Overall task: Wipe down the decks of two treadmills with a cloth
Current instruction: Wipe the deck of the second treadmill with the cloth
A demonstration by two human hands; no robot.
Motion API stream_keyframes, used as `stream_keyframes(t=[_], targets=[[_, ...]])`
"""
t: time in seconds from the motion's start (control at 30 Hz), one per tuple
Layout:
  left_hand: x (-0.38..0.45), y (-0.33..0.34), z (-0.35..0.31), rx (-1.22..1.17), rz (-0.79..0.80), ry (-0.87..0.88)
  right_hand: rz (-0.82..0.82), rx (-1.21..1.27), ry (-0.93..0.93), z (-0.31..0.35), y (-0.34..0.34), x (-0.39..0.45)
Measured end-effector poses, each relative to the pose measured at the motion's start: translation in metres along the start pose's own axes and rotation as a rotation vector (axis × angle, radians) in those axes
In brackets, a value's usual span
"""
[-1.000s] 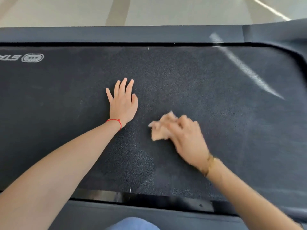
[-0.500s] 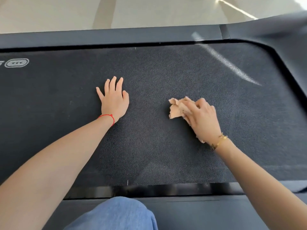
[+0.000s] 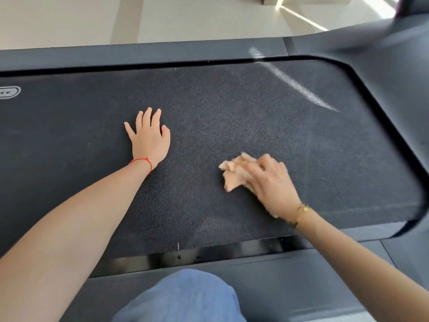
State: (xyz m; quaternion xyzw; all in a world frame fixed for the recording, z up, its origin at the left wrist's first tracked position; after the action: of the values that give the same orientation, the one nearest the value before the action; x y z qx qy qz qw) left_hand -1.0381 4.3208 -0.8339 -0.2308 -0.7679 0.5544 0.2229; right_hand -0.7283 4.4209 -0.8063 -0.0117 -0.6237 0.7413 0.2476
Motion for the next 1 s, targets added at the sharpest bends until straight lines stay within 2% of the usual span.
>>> stream_keyframes(t=[0.1,0.17,0.4,0.63,0.7,0.83,0.87,0.93,1.0], targets=[[0.001,-0.001,-0.003,-0.01,-0.004,0.004,-0.037,-0.08,0.225,-0.023,-0.005,0.005],[0.001,0.0,-0.004,-0.02,-0.007,-0.001,-0.012,-0.086,0.253,-0.018,-0.002,0.0],[-0.003,-0.002,-0.006,-0.044,-0.016,0.001,0.107,0.022,0.019,0.029,-0.005,-0.048],[-0.004,-0.003,-0.009,-0.024,-0.045,-0.003,0.107,0.027,-0.071,-0.016,-0.009,-0.029],[-0.007,-0.002,-0.011,-0.002,-0.056,-0.019,0.055,-0.028,-0.005,-0.047,-0.012,-0.008],[-0.025,-0.002,-0.037,-0.02,-0.053,-0.057,-0.006,-0.128,0.36,-0.117,-0.022,0.027],[-0.032,0.0,-0.051,-0.016,-0.048,-0.039,-0.021,-0.136,0.403,-0.121,-0.023,0.03],[-0.043,0.01,-0.087,-0.033,-0.018,-0.005,-0.03,-0.14,0.336,-0.108,-0.019,0.028],[-0.045,0.021,-0.128,-0.089,0.019,-0.026,0.007,-0.102,0.18,-0.088,-0.015,0.018]])
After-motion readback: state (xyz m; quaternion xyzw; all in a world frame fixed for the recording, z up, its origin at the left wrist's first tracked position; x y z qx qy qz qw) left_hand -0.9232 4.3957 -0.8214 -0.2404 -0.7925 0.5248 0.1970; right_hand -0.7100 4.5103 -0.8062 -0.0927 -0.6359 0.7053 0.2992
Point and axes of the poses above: each hand's wrist, its own x-axis towards the middle knuckle, its own y-axis out of the palm, z = x × y, the point moved 2 cm from there along x, towards the middle knuckle, and after that the axes turned 4 degrees about -y, right-handed, at the moved point
